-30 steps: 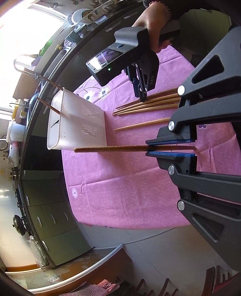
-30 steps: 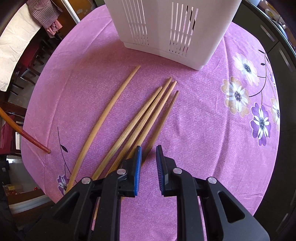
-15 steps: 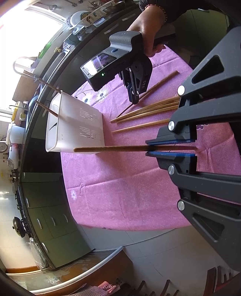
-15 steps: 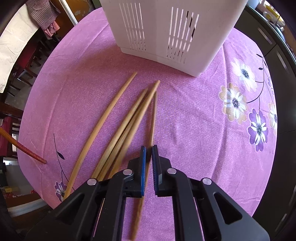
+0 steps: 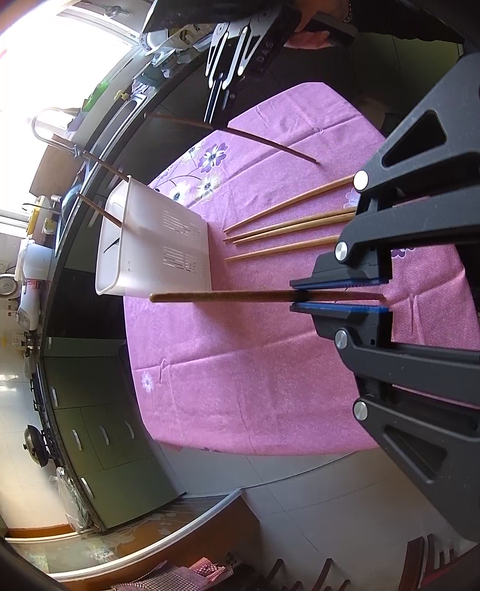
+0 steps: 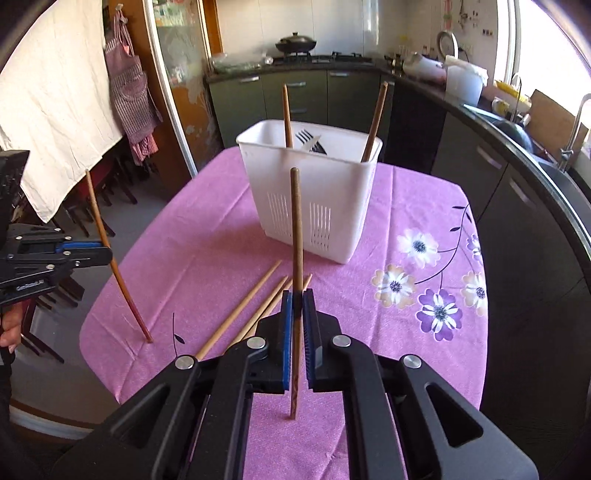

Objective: Organize utensils
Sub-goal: 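Close the right tool on a chopstick and lift while left tool holds its chopstick, then carry both held chopsticks upright toward the white holder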

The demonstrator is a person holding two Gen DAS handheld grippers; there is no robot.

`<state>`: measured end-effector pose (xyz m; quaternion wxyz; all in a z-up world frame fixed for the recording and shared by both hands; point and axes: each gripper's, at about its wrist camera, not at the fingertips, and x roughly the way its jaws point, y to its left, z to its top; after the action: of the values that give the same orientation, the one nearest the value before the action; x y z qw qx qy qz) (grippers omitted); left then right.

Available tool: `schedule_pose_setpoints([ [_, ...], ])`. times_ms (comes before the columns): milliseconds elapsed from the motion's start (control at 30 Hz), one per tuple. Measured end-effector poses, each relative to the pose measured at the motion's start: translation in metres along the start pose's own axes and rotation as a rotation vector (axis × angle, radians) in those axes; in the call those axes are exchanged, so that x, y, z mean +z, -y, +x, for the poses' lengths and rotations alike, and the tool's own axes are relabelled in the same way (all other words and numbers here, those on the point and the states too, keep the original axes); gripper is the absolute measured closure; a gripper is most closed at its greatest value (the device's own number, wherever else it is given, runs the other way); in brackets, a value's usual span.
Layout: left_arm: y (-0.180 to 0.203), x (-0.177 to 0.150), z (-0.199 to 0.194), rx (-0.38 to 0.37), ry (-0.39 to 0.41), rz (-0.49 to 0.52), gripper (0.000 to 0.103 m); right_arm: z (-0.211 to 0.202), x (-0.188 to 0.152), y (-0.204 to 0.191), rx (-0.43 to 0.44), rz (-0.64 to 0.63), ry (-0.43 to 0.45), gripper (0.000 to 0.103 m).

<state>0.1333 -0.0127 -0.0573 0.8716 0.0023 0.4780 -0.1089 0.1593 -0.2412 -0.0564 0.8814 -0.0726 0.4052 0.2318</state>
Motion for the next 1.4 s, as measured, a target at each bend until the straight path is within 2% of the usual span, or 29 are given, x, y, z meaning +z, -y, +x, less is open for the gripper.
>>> schedule_pose_setpoints([
  [200, 0.0, -0.005, -0.003, 0.008, 0.008, 0.0, 0.096, -0.037, -0.024, -0.002, 0.0, -0.004, 0.06, 0.096],
  [600, 0.009, -0.012, -0.011, 0.019, 0.022, 0.028, 0.096, -0.046, -0.045, 0.007, 0.01, 0.003, 0.087, 0.096],
  [1100, 0.016, -0.001, -0.022, 0.018, 0.044, 0.049, 0.096, -0.043, -0.035, 0.013, 0.034, 0.013, 0.077, 0.096],
  [1400, 0.024, 0.019, -0.033, 0.006, 0.066, 0.071, 0.096, -0.06, -0.004, 0.009, 0.067, 0.003, 0.114, 0.096],
])
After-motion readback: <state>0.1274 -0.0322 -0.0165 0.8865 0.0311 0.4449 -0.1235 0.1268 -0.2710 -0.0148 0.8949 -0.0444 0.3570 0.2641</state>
